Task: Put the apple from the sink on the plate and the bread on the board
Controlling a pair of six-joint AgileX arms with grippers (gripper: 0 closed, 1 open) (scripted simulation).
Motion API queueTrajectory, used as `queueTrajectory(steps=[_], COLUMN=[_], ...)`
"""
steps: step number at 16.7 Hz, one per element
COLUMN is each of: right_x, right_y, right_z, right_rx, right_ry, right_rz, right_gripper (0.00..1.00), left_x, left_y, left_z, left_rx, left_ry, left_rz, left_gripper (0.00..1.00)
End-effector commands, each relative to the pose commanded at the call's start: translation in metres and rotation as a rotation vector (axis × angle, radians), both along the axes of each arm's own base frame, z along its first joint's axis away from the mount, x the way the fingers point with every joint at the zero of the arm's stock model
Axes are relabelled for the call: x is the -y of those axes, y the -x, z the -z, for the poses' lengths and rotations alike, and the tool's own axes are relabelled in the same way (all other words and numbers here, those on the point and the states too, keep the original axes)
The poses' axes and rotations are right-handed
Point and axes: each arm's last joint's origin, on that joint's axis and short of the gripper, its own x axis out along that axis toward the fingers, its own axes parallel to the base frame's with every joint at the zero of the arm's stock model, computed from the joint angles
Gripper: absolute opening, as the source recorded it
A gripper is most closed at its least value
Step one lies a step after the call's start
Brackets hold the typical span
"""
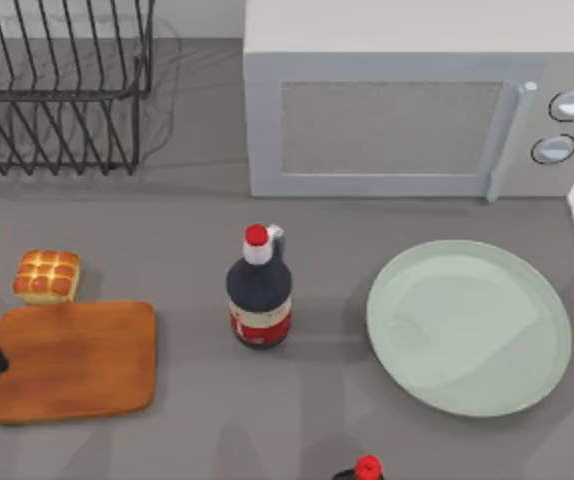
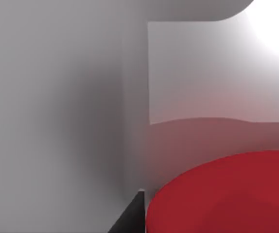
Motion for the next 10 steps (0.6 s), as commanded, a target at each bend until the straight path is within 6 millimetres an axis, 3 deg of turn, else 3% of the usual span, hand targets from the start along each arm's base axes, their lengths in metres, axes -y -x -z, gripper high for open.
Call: queueTrajectory(steps=[1, 2, 5, 10], right_x=[0.0, 0.001, 0.002, 0.001], right_y=[0.0, -0.006, -0.008, -0.007], right_z=[0.0, -0.026, -0.04, -0.103], right_rx=[0.0, 0.047, 0.052, 0.033], right_ry=[0.0, 0.001, 0.002, -0.004], right_rz=[0.0, 0.007, 0.007, 0.007], right_gripper=[0.0, 0.0, 0.0, 0.0], left_x=[0.0, 0.0, 0.0, 0.0], left_y=[0.0, 0.0, 0.0, 0.0], left_z=[0.0, 0.0, 0.0, 0.0], left_rx=[0.0, 0.0, 0.0, 0.0], left_ry=[0.0, 0.0, 0.0, 0.0], left_rz=[0.0, 0.0, 0.0, 0.0], left_gripper=[1.0, 1.0, 1.0, 1.0])
